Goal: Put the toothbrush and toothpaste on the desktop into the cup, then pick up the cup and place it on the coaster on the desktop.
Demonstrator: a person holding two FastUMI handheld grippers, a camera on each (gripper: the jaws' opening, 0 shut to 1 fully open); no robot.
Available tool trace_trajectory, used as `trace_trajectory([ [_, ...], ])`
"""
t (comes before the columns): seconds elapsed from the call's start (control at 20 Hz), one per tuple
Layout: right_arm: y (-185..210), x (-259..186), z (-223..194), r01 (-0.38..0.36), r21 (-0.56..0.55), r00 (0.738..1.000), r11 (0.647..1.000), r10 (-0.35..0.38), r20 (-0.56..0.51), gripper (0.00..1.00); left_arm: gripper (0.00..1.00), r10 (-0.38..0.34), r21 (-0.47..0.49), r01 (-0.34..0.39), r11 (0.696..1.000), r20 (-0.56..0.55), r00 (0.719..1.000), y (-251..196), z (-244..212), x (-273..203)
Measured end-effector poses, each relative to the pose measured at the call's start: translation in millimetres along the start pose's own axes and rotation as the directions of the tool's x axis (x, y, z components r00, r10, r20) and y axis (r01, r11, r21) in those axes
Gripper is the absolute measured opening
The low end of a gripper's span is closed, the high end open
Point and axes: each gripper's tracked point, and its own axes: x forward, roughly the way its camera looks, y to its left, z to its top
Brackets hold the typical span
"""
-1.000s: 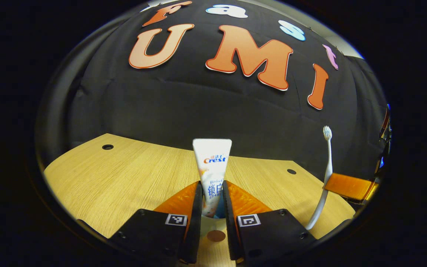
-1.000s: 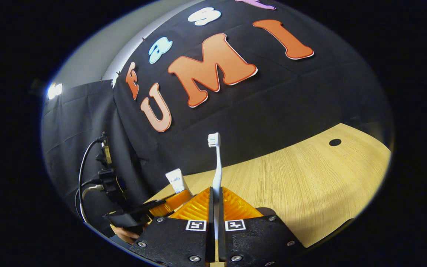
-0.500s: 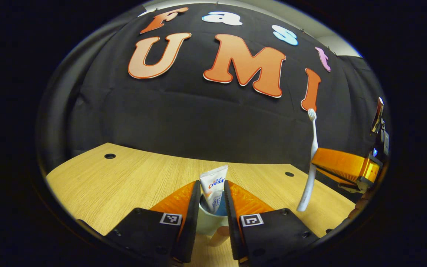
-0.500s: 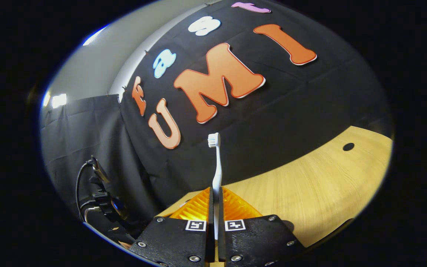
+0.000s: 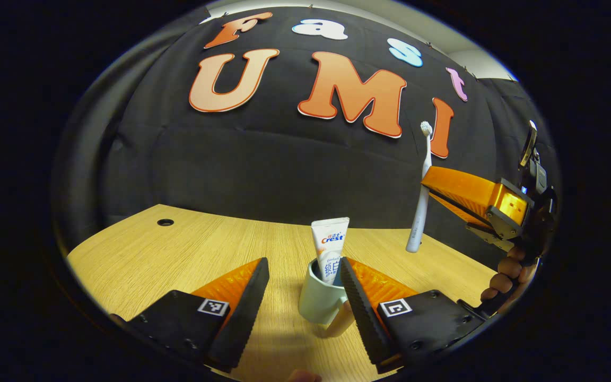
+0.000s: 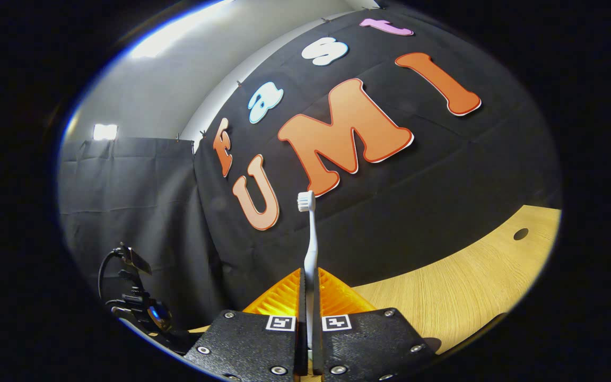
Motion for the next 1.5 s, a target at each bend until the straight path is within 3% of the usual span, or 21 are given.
trace_trajectory([
  [0.1, 3, 7, -2, -0.006, -0.004, 1.000, 1.000, 0.006, 0.016, 0.04, 0.95, 0.009, 0.001, -0.009, 1.000, 0.005, 1.000, 5, 0, -7],
  [0.45, 7, 22, -33, -0.009, -0.067, 1.000, 0.998, 0.009, 0.004, 0.04, 0.95, 0.061, 0.017, -0.061, 0.998, 0.006, 0.998, 40, -8, -15],
  [0.7, -1, 22, -64, 0.011, -0.107, 0.998, 0.994, -0.017, -0.061, 0.04, 0.95, 0.076, 0.006, -0.076, 0.997, -0.003, 0.997, 44, -14, -14],
  [1.1, -7, 14, -90, 0.023, -0.141, 0.989, 0.990, -0.043, -0.141, 0.05, 0.95, 0.077, -0.008, -0.077, 0.997, -0.017, 0.997, 36, -14, -18],
  [1.35, -15, -2, -113, 0.057, -0.136, 0.962, 0.989, -0.091, -0.258, 0.06, 0.94, 0.074, 0.003, -0.074, 0.997, -0.012, 0.997, 25, -5, -25],
  [1.5, -17, -11, -107, 0.064, -0.118, 0.958, 0.991, -0.095, -0.271, 0.07, 0.94, 0.065, 0.011, -0.065, 0.998, -0.008, 0.998, 16, 1, -27],
])
